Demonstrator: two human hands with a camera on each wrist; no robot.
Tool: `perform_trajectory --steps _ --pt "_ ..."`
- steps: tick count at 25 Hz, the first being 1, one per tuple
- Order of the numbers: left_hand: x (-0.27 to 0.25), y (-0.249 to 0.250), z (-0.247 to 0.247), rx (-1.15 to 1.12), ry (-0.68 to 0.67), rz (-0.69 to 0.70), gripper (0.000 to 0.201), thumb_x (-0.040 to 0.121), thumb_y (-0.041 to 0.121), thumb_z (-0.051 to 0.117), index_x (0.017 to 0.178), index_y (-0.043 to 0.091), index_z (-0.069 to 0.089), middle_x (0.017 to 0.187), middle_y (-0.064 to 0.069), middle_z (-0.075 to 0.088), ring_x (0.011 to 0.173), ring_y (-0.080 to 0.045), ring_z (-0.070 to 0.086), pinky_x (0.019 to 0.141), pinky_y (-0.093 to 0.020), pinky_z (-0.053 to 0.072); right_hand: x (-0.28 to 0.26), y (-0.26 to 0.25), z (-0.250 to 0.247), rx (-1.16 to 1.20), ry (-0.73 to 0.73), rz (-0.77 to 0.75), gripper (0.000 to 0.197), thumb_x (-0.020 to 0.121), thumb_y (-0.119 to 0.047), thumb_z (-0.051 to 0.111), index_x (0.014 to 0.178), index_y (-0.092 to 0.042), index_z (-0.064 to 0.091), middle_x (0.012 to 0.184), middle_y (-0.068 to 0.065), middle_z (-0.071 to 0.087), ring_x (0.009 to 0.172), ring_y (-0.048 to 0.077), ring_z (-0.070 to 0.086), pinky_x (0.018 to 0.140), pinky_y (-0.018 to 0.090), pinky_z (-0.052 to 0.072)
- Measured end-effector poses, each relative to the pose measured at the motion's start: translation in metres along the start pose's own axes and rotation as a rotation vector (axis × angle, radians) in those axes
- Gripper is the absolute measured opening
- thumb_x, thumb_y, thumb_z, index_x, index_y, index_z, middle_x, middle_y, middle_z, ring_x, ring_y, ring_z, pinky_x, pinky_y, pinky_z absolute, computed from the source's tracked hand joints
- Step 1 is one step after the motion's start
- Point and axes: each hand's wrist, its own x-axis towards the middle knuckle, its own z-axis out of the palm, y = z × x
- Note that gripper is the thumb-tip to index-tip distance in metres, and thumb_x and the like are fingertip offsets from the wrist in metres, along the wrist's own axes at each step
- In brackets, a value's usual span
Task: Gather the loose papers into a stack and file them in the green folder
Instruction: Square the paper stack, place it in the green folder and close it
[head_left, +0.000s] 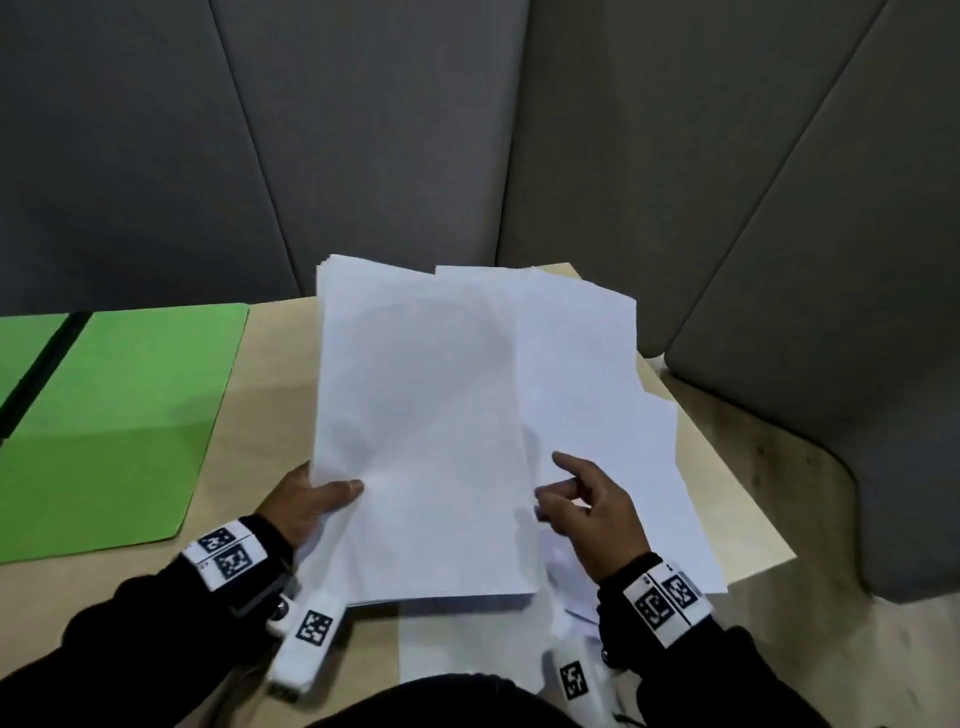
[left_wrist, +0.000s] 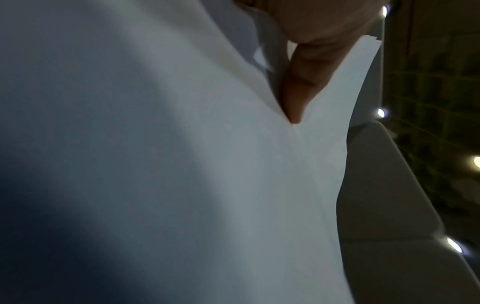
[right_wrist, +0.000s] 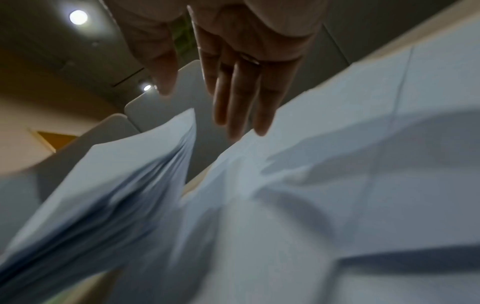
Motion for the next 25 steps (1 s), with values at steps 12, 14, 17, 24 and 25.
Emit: perform_trajectory --steps 12,14,17,24,25 --pt "-0.050 -0.036 -0.092 0.120 0.275 -0.029 0.053 0.082 -0.021 0.047 0.131 0.000 0.047 0.113 -0.004 0.068 0.080 0.002 0.068 0.093 -0.029 0.049 -0.045 0.022 -0.003 -1.220 -0.648 -0.217 0.104 0.069 -0.056 0.054 0.146 -0.032 -0.011 0.157 -0.005 -0.017 0.137 0.018 -0.029 0.114 0.056 0.001" --pt "-0.051 -0.033 -0.088 0.114 0.273 -0.038 0.046 0.084 -0.022 0.043 0.117 0.008 0.054 0.082 0.013 0.075 0.071 0.004 0.069 0.071 -0.013 0.056 -0.049 0.020 0.001 -1.297 -0.762 -0.285 0.103 0.068 -0.057 0.053 0.146 -0.031 -0.010 0.157 -0.002 -0.018 0.135 0.019 -0.031 0.112 0.060 -0.001" --pt "-0.051 -0.033 -0.088 0.061 0.252 -0.055 0.046 0.086 -0.021 0.040 0.097 0.015 0.066 0.072 0.014 0.073 0.066 0.003 0.070 0.065 -0.011 0.056 -0.051 0.022 0.004 -1.372 -0.804 -0.285 0.097 0.072 -0.054 0.052 0.145 -0.030 -0.006 0.158 0.001 -0.013 0.143 0.027 -0.019 0.110 0.064 0.005" --pt "-0.054 -0.038 -0.093 0.007 0.283 -0.053 0.048 0.086 -0.016 0.044 0.132 -0.002 0.047 0.075 0.013 0.074 0.070 0.001 0.070 0.081 -0.025 0.056 -0.047 0.041 0.014 -1.386 -0.601 -0.411 0.089 0.039 -0.071 0.048 0.117 -0.030 0.055 0.112 -0.002 0.067 0.102 0.025 0.067 0.062 0.046 0.058" --pt "-0.056 -0.038 -0.092 0.017 0.283 -0.059 0.045 0.087 -0.016 0.044 0.130 -0.002 0.049 0.077 0.011 0.075 0.070 0.000 0.070 0.081 -0.025 0.057 -0.047 0.040 0.015 -1.360 -0.583 -0.433 0.083 0.043 -0.070 0.050 0.116 -0.031 0.055 0.109 -0.003 0.067 0.101 0.024 0.068 0.062 0.045 0.058"
